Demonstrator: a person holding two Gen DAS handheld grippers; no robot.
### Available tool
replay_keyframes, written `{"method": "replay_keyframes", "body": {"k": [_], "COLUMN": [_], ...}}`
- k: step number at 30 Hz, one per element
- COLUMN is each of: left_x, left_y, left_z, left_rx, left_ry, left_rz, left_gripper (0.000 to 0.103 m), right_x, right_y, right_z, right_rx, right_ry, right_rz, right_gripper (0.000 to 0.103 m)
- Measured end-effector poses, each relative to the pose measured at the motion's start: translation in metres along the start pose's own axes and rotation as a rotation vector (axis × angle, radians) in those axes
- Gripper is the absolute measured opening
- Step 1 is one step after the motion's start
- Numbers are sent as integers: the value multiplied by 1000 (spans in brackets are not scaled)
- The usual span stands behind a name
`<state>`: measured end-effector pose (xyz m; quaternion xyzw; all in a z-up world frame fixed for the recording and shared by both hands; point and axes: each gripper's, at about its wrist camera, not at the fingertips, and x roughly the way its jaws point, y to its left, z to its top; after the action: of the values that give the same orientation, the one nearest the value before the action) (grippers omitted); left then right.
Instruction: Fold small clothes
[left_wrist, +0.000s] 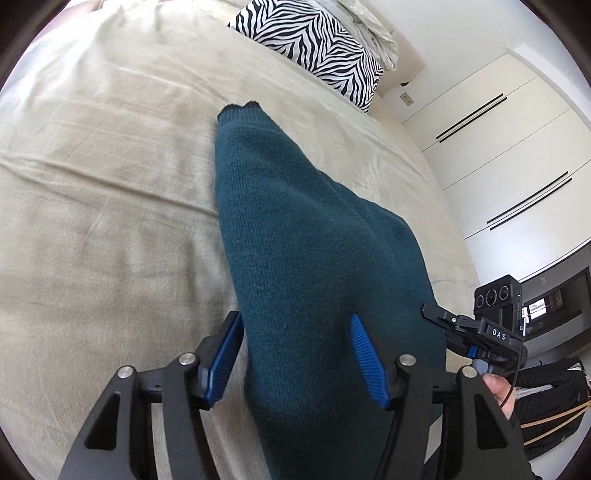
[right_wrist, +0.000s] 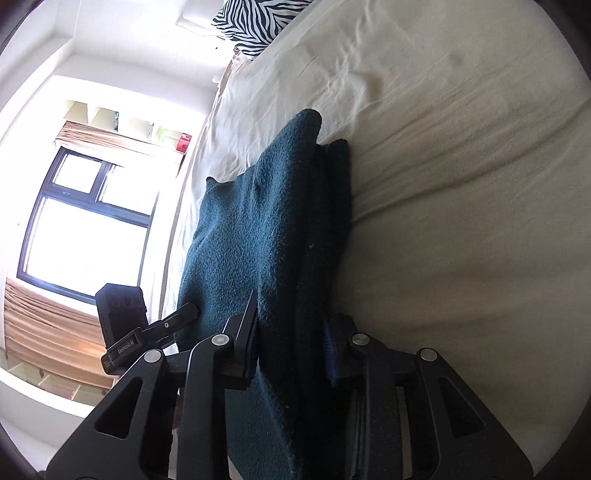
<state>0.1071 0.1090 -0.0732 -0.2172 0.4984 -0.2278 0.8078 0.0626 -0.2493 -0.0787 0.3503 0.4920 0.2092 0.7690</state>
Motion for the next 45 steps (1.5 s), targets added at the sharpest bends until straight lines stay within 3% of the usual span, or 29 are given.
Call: {"method": "replay_keyframes", "body": {"k": [2,5,7,8,11,13,16,19,24,27,30,38,45], "left_x": [-19,-57,-84,-96,-128,-145,-171,-194,-205,-199,-186,-137,-116], "left_y": [-11,-37,-58,-69,-101,-121,-149,-162,-164,-153,-145,-139,-123], "left_z": [-7,-30,-45,-53,-71,-82,-89,-92,-97,-92,-93,-104,-107], "left_rx": [37,138,212,246,337,392,459,445,430,346,273,304,280], "left_ry": [-68,-190,-299,-356,-462,-508,-589,-657,-648,-592,-546,-415,-352], "left_rz": [21,119,193,225,343,397,438,515,557,538,503,561,554], "left_gripper": [84,98,103,103,103,103,103,103,103,103,103,103,103], "right_x": [-21,-57,-85,-97,-132,-160,-195,-220,-243,-254,-248,-164,-111], "right_y": [8,21,30,39,70,88,121,156,203,219,227,189,149], "right_z": [-7,-21,-32,-39,-53,-62,-87,-106,-125,-133,-134,-129,-125], "right_rx": [-26,-47,-82,-115,-232,-302,-383,-460,-565,-576,-548,-429,-369], "right_ry": [-56,-161,-256,-311,-432,-519,-696,-825,-896,-902,-835,-531,-424], "right_rz": [-41,-121,-189,-236,-341,-409,-415,-431,-479,-435,-434,-575,-634], "right_gripper": [27,33,50,58,63,83,100,103,103,103,103,103,103]}}
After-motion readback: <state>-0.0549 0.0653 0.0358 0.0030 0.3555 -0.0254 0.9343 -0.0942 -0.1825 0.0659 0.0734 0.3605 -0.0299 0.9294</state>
